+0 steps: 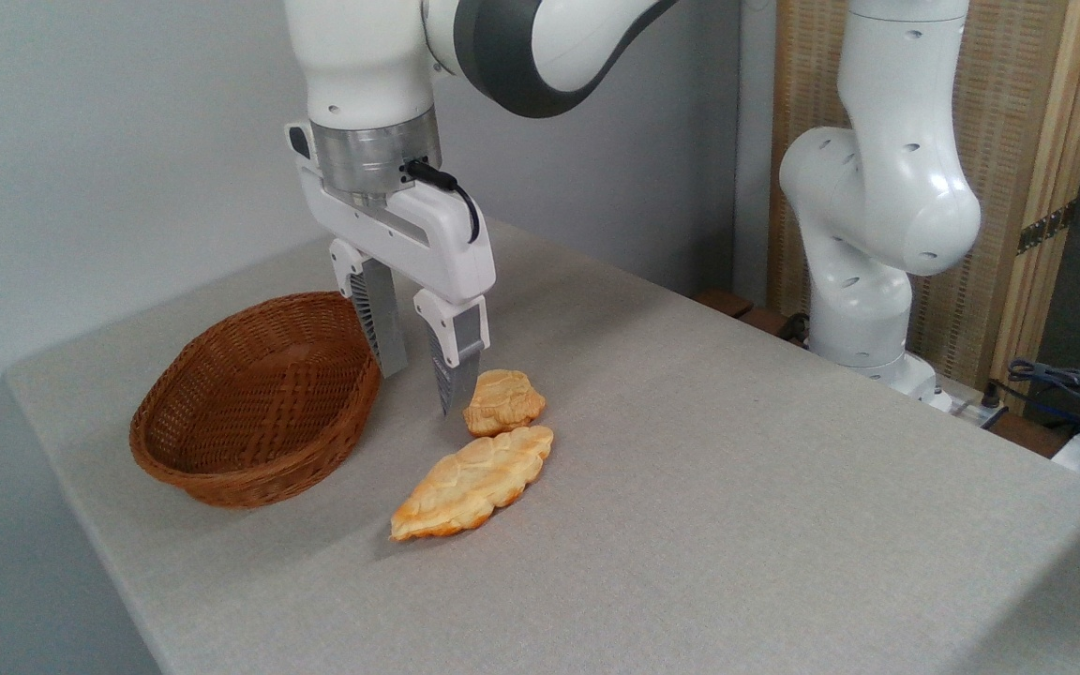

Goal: Put bread into the basket
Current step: 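Move the open gripper toward the small round bread roll, then lower the gripper onto the small bread roll and close on it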

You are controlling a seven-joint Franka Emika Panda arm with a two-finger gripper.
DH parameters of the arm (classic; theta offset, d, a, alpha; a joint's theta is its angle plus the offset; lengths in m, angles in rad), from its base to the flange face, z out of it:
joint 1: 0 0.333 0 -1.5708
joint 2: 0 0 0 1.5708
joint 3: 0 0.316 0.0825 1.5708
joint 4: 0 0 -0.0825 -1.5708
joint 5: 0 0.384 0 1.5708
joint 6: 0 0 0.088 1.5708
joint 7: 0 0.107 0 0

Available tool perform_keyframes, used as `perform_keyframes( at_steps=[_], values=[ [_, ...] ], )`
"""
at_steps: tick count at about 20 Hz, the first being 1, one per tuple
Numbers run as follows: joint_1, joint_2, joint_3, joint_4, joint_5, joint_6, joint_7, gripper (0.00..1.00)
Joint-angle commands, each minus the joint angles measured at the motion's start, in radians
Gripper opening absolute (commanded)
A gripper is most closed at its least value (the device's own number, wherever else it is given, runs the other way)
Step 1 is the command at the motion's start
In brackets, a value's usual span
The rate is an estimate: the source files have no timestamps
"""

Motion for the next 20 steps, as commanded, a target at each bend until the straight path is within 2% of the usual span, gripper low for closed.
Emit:
perform_keyframes(
  at_steps=[1, 5, 8, 14, 20],
  values=[
    [-0.017, 0.005, -0.001, 0.002, -0.008, -0.022, 0.019, 1.0],
    [-0.081, 0.016, -0.003, -0.039, -0.01, -0.01, 0.012, 1.0],
    [-0.11, 0.011, -0.004, -0.076, -0.014, -0.01, 0.012, 1.0],
    [-0.138, -0.009, -0.004, -0.185, -0.016, -0.023, 0.021, 1.0],
    [-0.172, 0.002, -0.004, -0.206, -0.014, -0.031, 0.022, 1.0]
  ],
)
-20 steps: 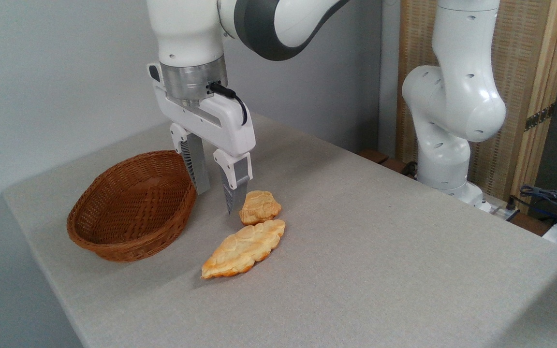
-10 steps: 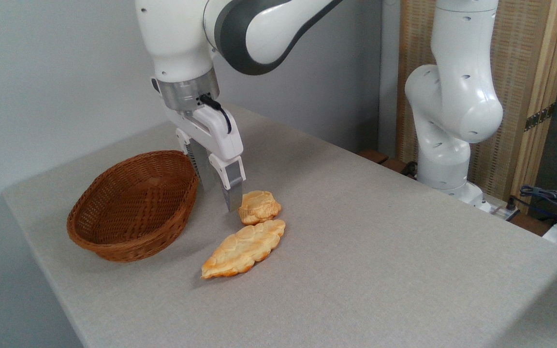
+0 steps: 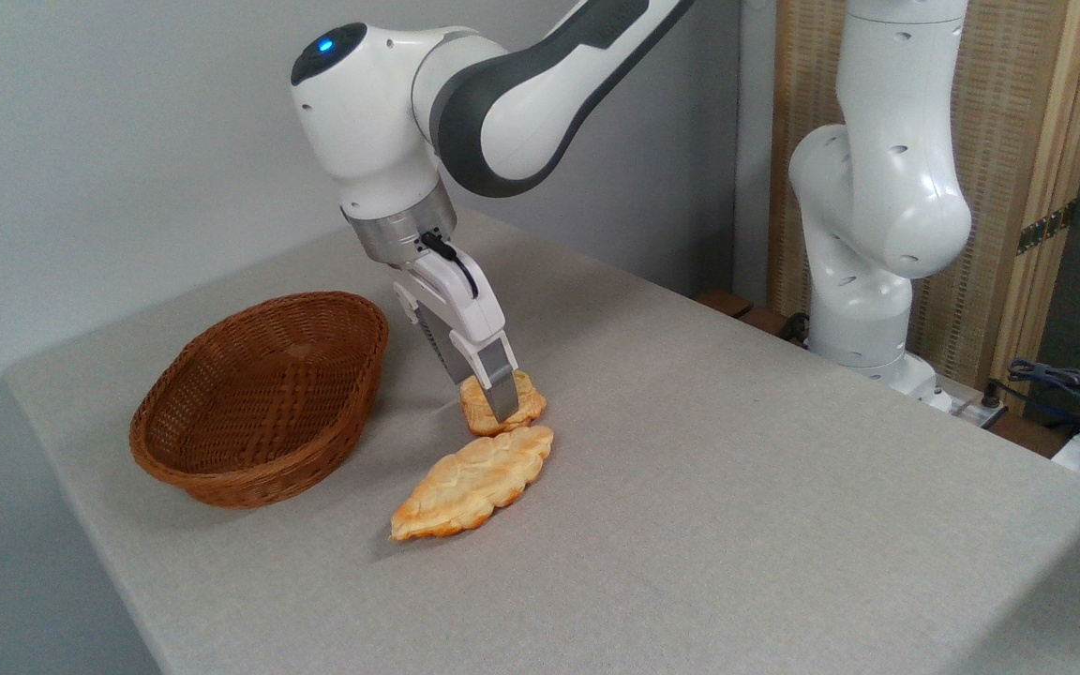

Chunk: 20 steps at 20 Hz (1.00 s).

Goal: Put bread into the basket
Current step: 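Lower the gripper onto the small bread roll and close on it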

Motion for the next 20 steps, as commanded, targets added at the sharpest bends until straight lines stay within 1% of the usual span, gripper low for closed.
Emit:
perform_keyframes(
  at_steps=[1, 2, 3, 6, 7, 9, 15, 20],
  values=[
    [-0.018, -0.013, 0.009, -0.011, -0.011, -0.02, 0.023, 1.0],
    [-0.018, -0.007, 0.009, -0.011, -0.007, -0.018, 0.023, 1.0],
    [-0.018, -0.004, 0.009, -0.011, 0.0, -0.018, 0.023, 0.96],
    [-0.018, -0.004, 0.009, -0.011, 0.0, -0.018, 0.023, 0.54],
    [-0.018, -0.004, 0.009, -0.011, 0.0, -0.018, 0.025, 0.48],
    [-0.018, -0.004, 0.009, -0.011, 0.0, -0.018, 0.025, 0.47],
    [-0.018, -0.009, 0.009, -0.004, -0.003, -0.02, 0.023, 0.48],
    [-0.016, -0.019, 0.01, 0.075, -0.019, -0.02, 0.013, 0.48]
  ],
)
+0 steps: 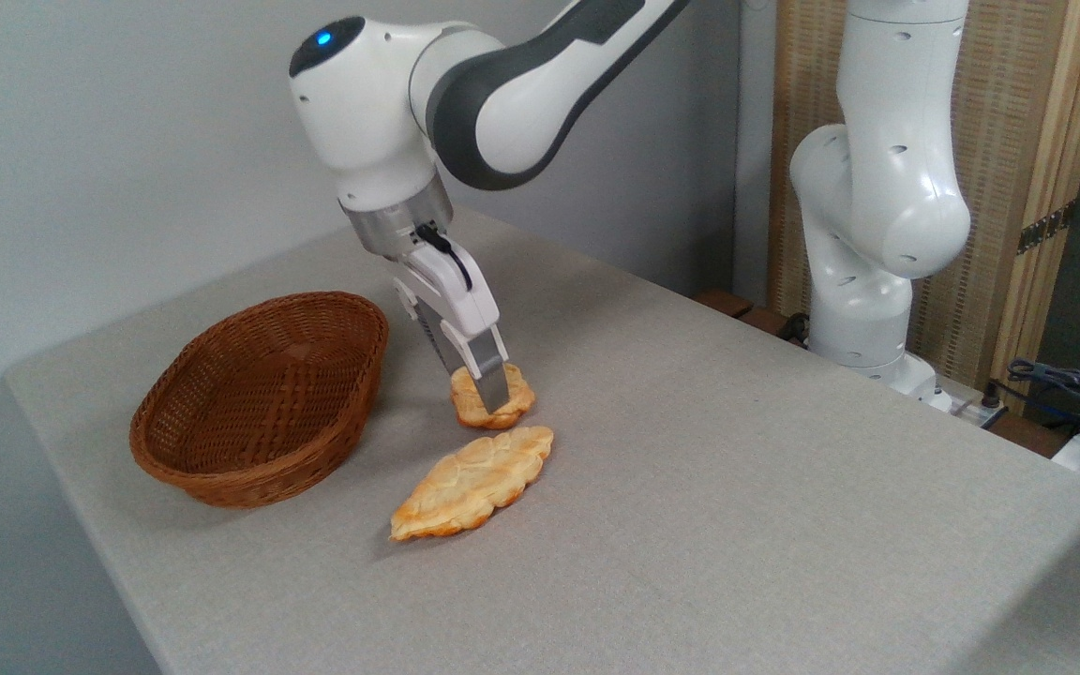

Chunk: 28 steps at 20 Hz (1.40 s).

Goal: Put bread into the basket
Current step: 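Lift the bread roll and carry it over the wicker basket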

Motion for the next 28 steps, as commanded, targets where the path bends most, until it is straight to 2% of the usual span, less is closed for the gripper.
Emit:
perform_keyframes(
  at_steps=[1, 5, 9, 11, 15, 16, 17, 28],
  values=[
    [-0.007, -0.014, 0.01, 0.083, -0.032, -0.019, 0.009, 0.49],
    [-0.009, -0.003, 0.009, 0.169, -0.101, 0.02, -0.029, 0.54],
    [-0.01, 0.029, -0.007, 0.18, -0.195, 0.216, -0.12, 0.58],
    [-0.01, 0.055, -0.024, 0.177, -0.232, 0.322, -0.193, 0.64],
    [-0.01, 0.11, -0.063, 0.177, -0.278, 0.44, -0.321, 0.88],
    [-0.012, 0.127, -0.065, 0.177, -0.286, 0.467, -0.354, 0.97],
    [-0.012, 0.14, -0.07, 0.177, -0.286, 0.49, -0.379, 1.0],
    [-0.009, 0.175, -0.076, 0.179, -0.273, 0.51, -0.385, 1.0]
  ],
)
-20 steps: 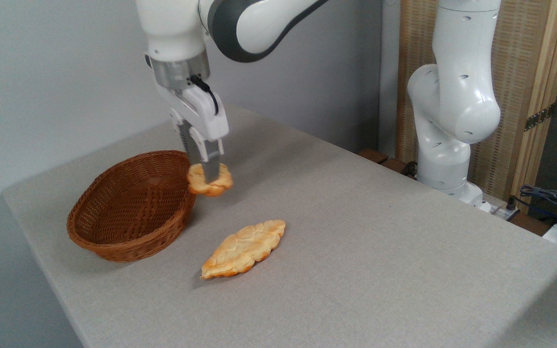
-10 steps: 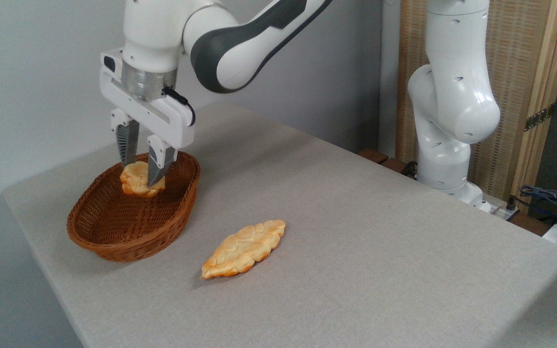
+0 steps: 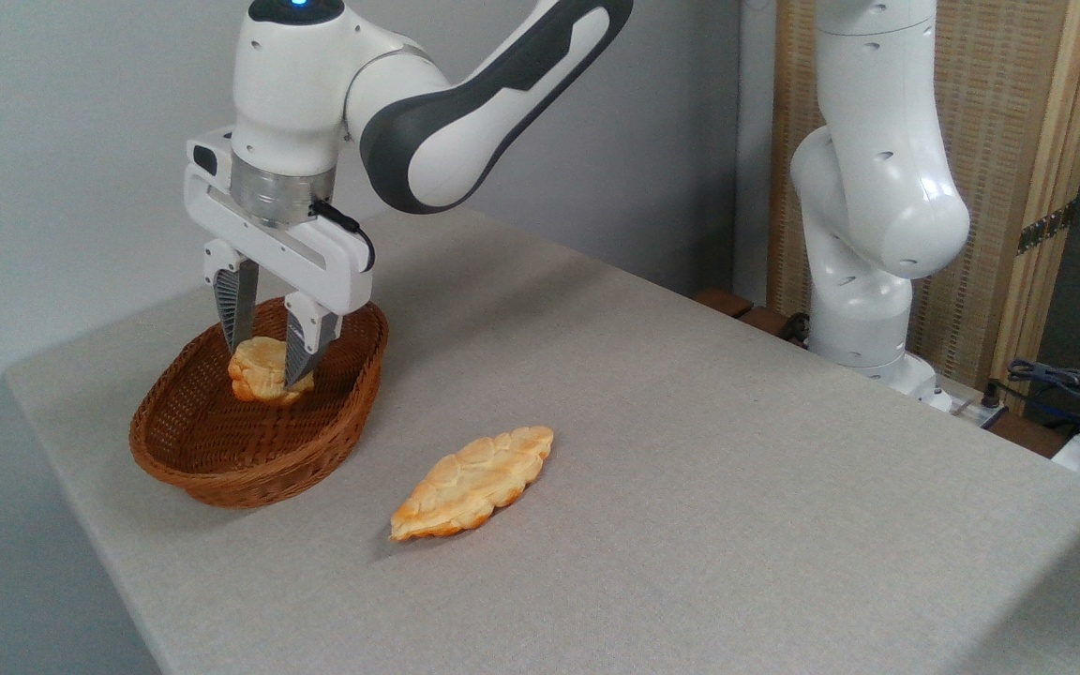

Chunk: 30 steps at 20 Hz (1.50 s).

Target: Put bread into the basket

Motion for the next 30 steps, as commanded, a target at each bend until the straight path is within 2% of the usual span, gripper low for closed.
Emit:
perform_keyframes(
  at_steps=[1, 8, 10, 11, 13, 16, 18, 24, 27, 30],
  values=[
    [0.001, 0.005, 0.004, 0.013, -0.009, 0.009, -0.011, 1.0],
    [0.009, -0.01, 0.013, 0.015, -0.004, 0.001, -0.027, 1.0],
    [0.009, -0.037, 0.05, 0.015, 0.019, -0.032, -0.026, 1.0],
    [0.009, -0.056, 0.072, 0.016, 0.045, -0.069, -0.023, 1.0],
    [0.009, -0.097, 0.11, 0.016, 0.133, -0.146, -0.017, 1.0],
    [0.009, -0.123, 0.118, 0.018, 0.261, -0.236, -0.012, 1.0],
    [0.009, -0.13, 0.142, 0.019, 0.312, -0.276, 0.005, 1.0],
    [0.009, -0.157, 0.223, 0.041, 0.32, -0.456, 0.317, 1.0],
    [0.009, -0.16, 0.268, 0.053, 0.318, -0.517, 0.518, 1.0],
    [0.009, -0.16, 0.283, 0.072, 0.316, -0.579, 0.617, 1.0]
  ],
)
